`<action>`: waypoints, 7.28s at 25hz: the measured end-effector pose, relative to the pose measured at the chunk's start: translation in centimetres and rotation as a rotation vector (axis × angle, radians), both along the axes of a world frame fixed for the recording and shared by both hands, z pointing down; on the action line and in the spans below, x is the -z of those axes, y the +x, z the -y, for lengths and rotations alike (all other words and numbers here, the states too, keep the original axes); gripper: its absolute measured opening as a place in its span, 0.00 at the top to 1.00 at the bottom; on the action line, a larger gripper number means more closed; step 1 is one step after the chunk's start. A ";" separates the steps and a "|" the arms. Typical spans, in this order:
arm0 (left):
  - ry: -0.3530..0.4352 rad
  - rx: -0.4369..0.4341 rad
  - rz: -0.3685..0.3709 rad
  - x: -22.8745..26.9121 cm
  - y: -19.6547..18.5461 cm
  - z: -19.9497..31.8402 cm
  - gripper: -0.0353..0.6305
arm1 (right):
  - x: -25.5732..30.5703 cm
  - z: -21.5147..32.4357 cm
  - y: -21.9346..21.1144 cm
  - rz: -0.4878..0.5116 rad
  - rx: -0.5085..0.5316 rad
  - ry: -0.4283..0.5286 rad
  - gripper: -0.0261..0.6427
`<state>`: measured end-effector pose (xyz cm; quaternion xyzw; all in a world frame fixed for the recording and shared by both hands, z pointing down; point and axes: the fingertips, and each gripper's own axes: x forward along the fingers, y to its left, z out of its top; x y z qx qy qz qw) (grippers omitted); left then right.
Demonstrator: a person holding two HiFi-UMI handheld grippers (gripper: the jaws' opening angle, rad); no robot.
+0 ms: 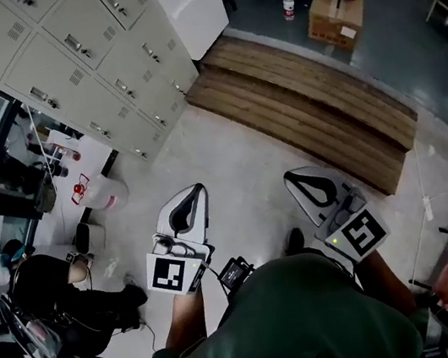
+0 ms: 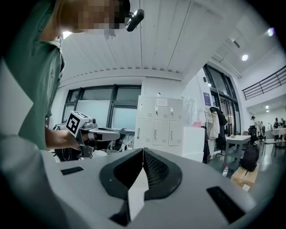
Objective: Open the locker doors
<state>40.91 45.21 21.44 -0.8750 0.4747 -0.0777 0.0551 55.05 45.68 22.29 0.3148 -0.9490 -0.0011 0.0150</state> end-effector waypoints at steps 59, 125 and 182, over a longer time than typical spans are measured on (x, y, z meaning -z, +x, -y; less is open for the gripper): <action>0.023 0.359 -0.025 -2.0 -18.2 49.5 0.94 | -4.0 55.9 -20.9 -0.001 0.331 -0.005 0.95; -0.119 0.686 -0.221 -23.3 -64.4 63.9 0.94 | -29.0 73.4 -71.6 -0.270 0.449 -0.250 0.95; -0.269 0.273 -0.238 -33.7 -47.2 72.9 0.94 | -43.2 73.1 -57.1 -0.364 -0.034 -0.461 0.88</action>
